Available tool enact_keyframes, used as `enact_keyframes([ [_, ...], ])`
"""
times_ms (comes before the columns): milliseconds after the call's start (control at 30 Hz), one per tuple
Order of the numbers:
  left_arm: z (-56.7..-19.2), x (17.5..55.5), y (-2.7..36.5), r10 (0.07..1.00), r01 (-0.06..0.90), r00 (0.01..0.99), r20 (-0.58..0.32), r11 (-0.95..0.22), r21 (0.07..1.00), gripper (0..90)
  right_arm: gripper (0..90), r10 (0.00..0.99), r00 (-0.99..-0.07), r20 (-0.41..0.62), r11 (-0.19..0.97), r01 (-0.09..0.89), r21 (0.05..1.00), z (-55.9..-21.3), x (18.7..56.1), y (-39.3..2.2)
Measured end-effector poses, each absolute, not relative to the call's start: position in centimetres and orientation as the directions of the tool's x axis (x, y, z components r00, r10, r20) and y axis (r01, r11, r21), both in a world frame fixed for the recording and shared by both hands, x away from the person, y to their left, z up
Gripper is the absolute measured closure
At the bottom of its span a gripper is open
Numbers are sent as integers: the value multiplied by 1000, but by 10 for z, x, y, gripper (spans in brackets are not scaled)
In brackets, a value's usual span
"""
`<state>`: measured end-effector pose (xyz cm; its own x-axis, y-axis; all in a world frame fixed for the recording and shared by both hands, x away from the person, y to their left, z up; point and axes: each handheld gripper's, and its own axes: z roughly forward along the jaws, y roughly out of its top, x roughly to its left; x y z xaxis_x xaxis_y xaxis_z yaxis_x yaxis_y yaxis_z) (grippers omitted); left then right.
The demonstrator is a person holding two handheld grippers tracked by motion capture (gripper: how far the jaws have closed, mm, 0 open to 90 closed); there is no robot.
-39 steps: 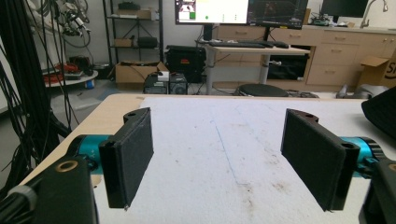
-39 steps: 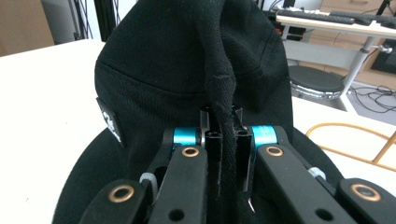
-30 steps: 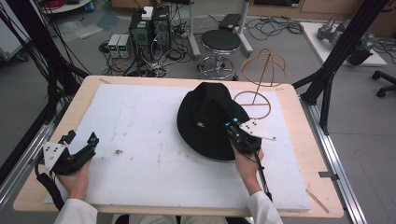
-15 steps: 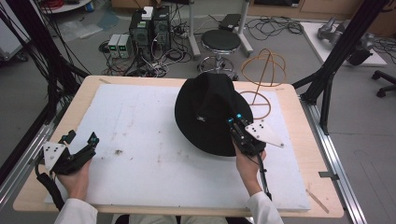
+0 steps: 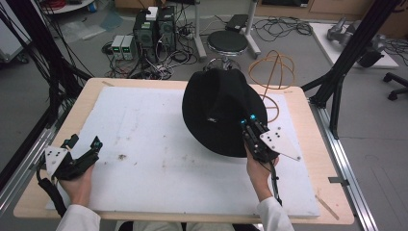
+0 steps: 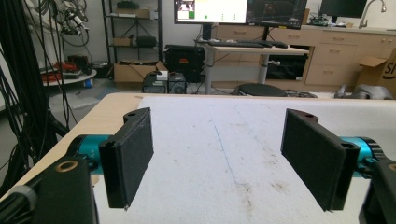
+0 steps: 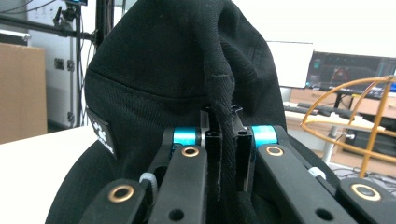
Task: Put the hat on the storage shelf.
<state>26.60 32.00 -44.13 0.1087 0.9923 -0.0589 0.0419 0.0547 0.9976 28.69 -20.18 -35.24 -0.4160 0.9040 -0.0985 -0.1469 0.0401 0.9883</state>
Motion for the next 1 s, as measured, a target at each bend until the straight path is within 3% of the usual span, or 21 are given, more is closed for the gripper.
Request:
enact_keyframes([
  [400, -442, 267, 320, 991, 46, 115, -71, 66, 997, 255, 878, 927, -358, -109, 31, -217, 976, -337, 277, -212],
  [1000, -442, 269, 318, 990, 46, 123, -75, 70, 996, 255, 878, 975, -219, -47, -25, -314, 949, -311, 264, -254],
])
